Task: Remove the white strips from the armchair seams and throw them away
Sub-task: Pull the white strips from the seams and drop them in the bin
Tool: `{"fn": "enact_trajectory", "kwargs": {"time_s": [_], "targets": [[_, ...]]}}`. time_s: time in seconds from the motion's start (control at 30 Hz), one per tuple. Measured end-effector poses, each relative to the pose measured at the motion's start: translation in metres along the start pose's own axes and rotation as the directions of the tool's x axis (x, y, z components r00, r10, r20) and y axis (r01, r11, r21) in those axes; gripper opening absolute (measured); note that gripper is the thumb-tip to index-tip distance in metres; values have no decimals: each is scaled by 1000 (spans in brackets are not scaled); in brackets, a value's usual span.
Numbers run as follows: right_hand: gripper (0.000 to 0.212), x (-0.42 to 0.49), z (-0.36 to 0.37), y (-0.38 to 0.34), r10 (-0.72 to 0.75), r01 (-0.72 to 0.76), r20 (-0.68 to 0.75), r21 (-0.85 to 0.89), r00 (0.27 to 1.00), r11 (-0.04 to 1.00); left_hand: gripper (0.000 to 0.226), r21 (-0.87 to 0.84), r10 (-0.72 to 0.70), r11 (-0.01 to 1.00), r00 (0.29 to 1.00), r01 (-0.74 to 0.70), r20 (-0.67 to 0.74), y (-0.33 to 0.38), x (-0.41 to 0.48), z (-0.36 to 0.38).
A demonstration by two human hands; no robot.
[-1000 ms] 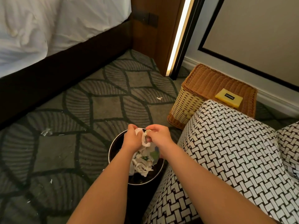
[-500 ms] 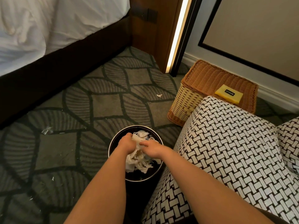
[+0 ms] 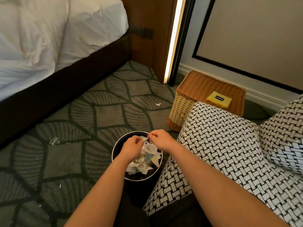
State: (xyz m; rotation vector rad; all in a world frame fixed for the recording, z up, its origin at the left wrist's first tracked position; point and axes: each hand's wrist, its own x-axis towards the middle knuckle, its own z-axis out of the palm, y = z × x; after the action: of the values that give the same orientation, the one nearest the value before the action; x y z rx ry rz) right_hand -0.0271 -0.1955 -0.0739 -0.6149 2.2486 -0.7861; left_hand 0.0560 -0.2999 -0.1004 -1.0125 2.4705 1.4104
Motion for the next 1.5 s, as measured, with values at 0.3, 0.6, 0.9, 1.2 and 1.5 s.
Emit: {"fn": "enact_trajectory", "kwargs": {"time_s": [0.3, 0.6, 0.9, 1.2, 1.5], "targets": [[26, -118, -61, -8, -147, 143, -42, -75, 988, 987, 13, 21, 212, 977, 975, -214, 74, 45, -90, -14], [30, -247, -136, 26, -164, 151, -284, -67, 945, 986, 13, -5, 500, 855, 820, -519, 278, 156, -190, -9], [29, -367, -148, 138, 102, -183, -502, -114, 859, 976, 26, -22, 536, 733, 558, -679, 633, 215, -273, 87], [52, -435, -117, 269, 611, -686, -650, 185, 452, 704, 27, -48, 497, 747, 509, -664, 703, 196, -293, 200], [33, -439, -114, 323, 743, -540, -663, 594, 90, 596, 18, -117, 445, 839, 547, -531, 709, 174, -281, 257]]}}
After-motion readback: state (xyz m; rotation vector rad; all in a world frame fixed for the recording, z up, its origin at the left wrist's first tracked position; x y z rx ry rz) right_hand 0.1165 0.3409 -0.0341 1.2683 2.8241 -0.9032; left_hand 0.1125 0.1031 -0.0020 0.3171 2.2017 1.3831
